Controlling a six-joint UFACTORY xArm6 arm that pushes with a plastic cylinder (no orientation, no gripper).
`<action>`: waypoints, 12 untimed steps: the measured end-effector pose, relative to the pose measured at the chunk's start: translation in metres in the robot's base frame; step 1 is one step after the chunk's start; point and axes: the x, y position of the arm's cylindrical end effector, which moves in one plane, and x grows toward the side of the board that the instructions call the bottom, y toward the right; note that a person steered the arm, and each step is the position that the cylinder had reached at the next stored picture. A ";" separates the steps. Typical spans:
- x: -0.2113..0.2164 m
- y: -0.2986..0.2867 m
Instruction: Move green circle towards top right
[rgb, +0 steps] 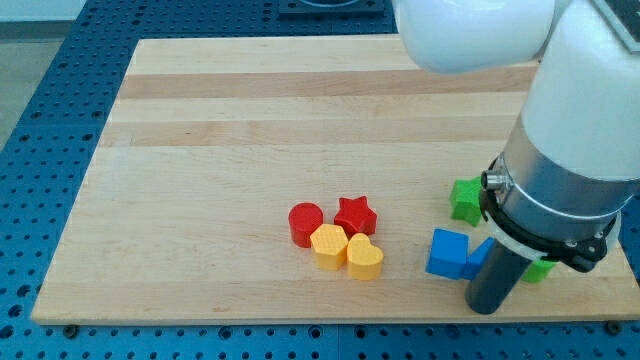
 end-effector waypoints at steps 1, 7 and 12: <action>-0.012 -0.001; 0.002 0.059; -0.061 0.059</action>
